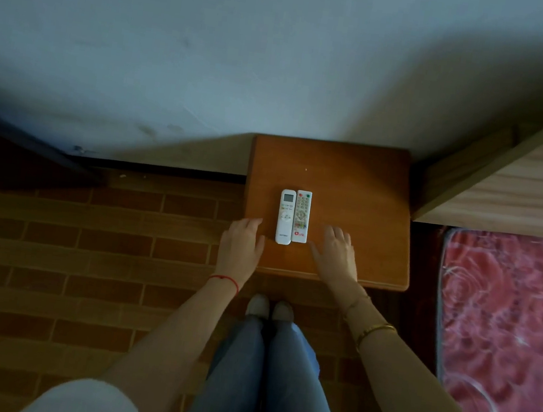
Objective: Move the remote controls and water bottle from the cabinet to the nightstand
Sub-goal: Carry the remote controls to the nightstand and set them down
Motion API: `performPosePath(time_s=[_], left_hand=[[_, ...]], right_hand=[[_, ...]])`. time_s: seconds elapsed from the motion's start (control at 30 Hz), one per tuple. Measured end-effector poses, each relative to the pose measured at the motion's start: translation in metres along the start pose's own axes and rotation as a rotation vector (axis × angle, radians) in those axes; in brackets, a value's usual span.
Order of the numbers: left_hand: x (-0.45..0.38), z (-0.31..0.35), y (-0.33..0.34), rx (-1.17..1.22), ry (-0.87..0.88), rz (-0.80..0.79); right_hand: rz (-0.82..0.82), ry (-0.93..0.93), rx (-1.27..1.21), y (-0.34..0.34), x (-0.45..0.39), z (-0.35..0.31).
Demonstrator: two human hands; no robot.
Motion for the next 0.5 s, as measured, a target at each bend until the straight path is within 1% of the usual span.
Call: performPosePath(time_s=[0.1,0.27,0.37,0.5], left_hand=[[0.021,0.014,-0.056,-0.026,0.051,0.035],[0.063,0.029,-0.135,-0.044,0.049,0.029],[0.089,0.038,-0.173,-0.034,0.061,0.048],[0.118,0.047,-0.211,-0.005,0.063,0.115]], right_hand=[[0.022,-0.05,0.007,-0.041,0.032,-0.021],[0.081,-0.134,-0.004,-0.101,0.089,-0.053],[0.121,-0.184,-0.039,-0.131,0.116,-0.071],[0.163,-0.22,-0.047,-0.16,0.145,-0.089]])
Point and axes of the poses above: each hand's wrist, its own x-axis away from the middle knuckle, its own y-axis out of the palm, z = x × y, the point moved 5 cm from there along -x, towards the middle knuckle, and after that the axes turned 1 degree about z, right-handed, at the moved point
